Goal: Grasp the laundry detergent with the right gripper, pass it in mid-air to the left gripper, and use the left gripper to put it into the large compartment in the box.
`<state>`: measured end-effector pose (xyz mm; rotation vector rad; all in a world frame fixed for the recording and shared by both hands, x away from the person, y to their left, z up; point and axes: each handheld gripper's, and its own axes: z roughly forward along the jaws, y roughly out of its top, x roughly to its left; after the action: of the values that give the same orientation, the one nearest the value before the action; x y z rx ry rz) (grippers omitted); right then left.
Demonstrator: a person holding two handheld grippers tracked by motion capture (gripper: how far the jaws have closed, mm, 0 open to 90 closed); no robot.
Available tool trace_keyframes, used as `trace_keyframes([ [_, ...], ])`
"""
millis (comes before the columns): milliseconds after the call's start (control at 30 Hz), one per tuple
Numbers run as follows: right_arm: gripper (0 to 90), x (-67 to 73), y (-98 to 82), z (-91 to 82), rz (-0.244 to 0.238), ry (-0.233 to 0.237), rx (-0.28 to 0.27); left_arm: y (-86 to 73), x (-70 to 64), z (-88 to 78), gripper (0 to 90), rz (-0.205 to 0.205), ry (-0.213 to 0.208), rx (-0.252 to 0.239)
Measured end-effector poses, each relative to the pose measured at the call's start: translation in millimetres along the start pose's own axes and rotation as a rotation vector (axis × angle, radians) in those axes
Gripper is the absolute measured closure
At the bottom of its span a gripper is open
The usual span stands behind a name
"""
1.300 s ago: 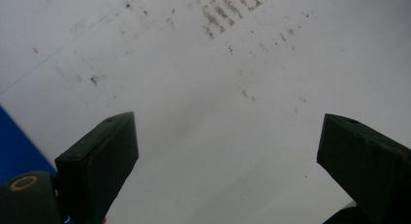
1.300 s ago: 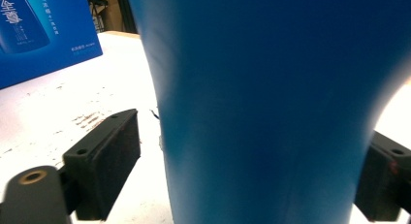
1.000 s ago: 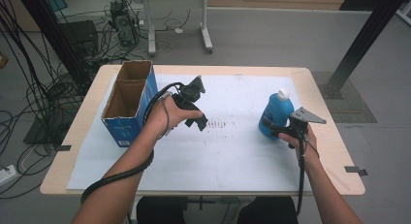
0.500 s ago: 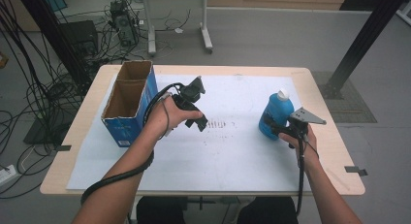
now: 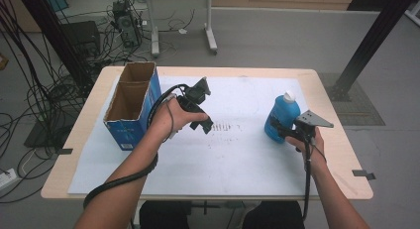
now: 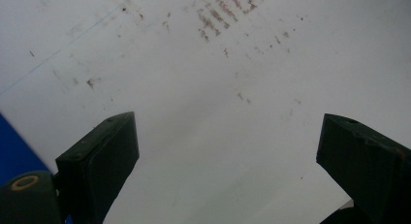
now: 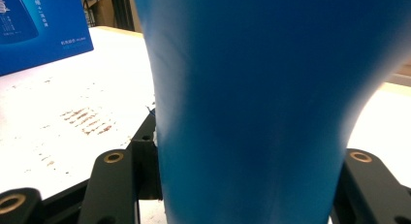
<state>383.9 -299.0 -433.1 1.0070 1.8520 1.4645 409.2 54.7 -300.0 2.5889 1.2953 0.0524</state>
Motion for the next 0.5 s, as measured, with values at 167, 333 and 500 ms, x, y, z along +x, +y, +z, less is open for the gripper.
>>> trace_keyframes([
  [167, 43.6, -0.7, -0.2, 0.0, -0.004, 0.003, -0.003, -0.9, -0.4, 0.3, 8.3, -0.002, 0.001, 0.0],
  [333, 43.9, -1.0, -0.3, 0.0, -0.007, 0.006, -0.004, -0.8, -0.4, -0.1, 8.3, -0.001, 0.0, -0.003],
  [500, 43.9, -0.8, -0.5, -0.1, -0.008, 0.005, -0.005, 0.0, -0.6, -0.8, 8.6, 0.001, 0.003, -0.003],
])
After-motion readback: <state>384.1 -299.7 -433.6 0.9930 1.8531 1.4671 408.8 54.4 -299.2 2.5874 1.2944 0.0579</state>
